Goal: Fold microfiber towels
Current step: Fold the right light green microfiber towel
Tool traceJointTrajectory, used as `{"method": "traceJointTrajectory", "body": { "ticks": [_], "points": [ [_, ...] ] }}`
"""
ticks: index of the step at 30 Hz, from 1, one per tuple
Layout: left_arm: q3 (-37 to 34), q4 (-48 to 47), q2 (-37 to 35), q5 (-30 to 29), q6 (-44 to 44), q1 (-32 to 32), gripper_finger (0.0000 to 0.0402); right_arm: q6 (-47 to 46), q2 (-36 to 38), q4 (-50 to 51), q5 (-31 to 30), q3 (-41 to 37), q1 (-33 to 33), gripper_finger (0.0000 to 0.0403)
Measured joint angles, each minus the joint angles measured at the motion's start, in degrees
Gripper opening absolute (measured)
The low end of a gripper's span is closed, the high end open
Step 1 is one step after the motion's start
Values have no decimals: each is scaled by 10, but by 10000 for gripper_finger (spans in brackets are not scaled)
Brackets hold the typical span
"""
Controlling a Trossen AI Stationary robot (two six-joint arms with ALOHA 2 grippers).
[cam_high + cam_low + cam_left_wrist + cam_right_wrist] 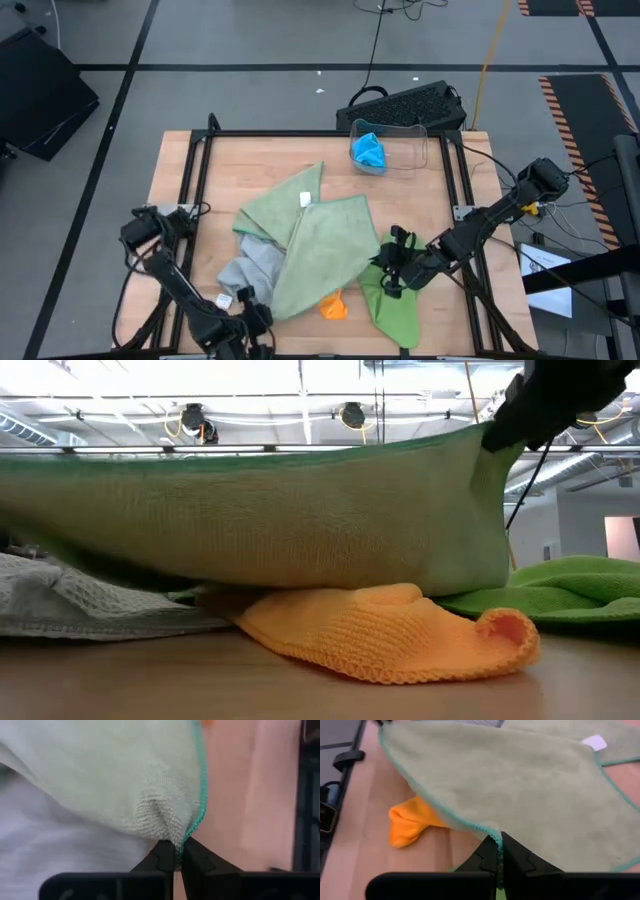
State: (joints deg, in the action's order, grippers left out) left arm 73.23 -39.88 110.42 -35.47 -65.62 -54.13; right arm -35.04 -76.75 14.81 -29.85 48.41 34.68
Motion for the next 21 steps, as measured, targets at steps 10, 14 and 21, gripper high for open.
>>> {"method": "traceJointTrajectory", "body": {
  "ticks": [10,14,21],
  "points": [
    [0,-207,-156,-84,187,48,17,107,46,2,-72,36,-22,2],
    [0,-255,-223,-137,291,96,14,203,89,-16,-105,59,-62,2],
    [10,-242,-343,-243,530,219,15,374,127,-205,-3,65,-180,2]
  ]
}}
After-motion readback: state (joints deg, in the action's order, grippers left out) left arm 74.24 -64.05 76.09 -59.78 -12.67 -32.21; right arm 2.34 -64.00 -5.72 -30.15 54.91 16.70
